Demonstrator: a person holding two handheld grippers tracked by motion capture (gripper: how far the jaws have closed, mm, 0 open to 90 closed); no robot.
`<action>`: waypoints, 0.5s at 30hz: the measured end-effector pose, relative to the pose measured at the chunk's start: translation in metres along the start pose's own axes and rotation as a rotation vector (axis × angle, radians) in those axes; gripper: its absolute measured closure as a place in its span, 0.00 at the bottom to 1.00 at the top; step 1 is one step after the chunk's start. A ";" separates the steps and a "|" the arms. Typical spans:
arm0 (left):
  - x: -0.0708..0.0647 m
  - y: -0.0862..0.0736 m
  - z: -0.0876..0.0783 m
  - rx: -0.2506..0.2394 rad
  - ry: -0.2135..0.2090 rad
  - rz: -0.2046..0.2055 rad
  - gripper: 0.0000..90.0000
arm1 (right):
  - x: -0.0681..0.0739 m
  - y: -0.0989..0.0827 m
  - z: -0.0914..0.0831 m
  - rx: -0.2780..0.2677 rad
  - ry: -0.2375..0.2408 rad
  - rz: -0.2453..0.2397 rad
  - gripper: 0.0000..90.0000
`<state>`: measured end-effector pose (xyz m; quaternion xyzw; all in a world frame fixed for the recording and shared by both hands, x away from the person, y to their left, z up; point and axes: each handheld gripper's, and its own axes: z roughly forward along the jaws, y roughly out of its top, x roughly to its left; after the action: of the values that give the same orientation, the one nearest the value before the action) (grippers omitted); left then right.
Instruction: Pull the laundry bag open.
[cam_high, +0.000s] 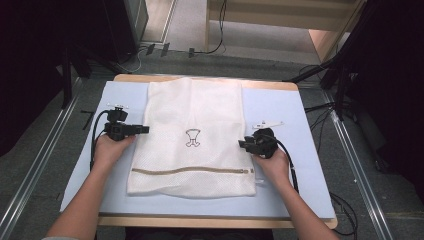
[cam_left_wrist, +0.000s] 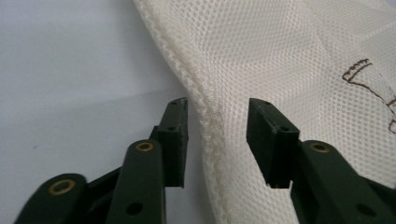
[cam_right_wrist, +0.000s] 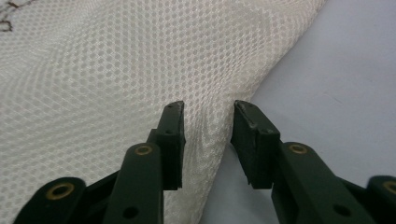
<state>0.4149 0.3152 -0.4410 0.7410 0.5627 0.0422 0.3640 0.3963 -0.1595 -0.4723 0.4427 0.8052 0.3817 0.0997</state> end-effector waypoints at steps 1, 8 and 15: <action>-0.002 0.000 -0.001 0.002 0.002 0.006 0.60 | 0.000 0.000 -0.001 -0.005 0.005 0.004 0.70; -0.014 -0.002 -0.012 -0.010 -0.005 0.037 0.52 | 0.005 0.000 -0.010 -0.008 0.015 -0.024 0.66; -0.033 -0.005 -0.025 -0.022 -0.027 0.079 0.47 | 0.008 -0.004 -0.026 0.004 0.054 -0.022 0.65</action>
<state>0.3875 0.2993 -0.4140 0.7591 0.5276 0.0529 0.3778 0.3762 -0.1682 -0.4563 0.4238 0.8131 0.3907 0.0812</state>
